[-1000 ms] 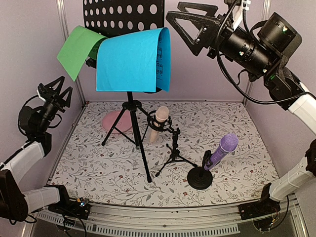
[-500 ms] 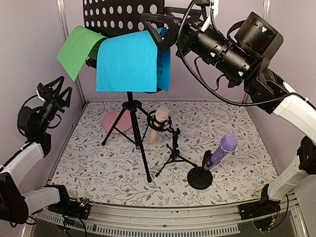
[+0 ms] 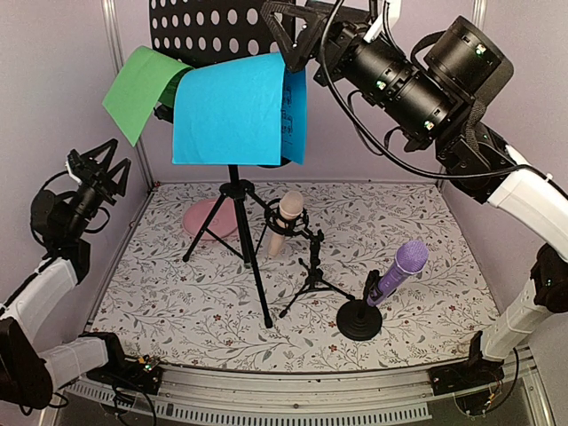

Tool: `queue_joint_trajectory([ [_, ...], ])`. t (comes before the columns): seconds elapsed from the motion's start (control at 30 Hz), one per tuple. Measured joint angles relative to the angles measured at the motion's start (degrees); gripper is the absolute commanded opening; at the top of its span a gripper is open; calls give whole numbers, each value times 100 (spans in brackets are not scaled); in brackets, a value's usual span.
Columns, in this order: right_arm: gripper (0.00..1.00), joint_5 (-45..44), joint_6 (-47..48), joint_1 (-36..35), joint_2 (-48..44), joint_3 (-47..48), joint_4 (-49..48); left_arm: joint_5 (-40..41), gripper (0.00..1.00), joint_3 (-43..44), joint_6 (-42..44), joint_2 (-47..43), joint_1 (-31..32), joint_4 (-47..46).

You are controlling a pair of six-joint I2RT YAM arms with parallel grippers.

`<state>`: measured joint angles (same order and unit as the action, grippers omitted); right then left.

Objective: Pack up the instrument practice props

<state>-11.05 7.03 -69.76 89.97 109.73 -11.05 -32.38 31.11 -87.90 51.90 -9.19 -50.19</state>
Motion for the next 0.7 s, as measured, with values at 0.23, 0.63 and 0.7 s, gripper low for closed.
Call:
queue_joint_trajectory([
  [0.23,86,-103,-50,0,136,435,107,-22,82,63,131,-94,2,232],
  [0.63,87,-114,-48,0,197,623,433,-39,83,72,389,-455,4,664],
  [0.7,89,-114,-37,0,197,623,461,-57,82,72,420,-498,7,732],
])
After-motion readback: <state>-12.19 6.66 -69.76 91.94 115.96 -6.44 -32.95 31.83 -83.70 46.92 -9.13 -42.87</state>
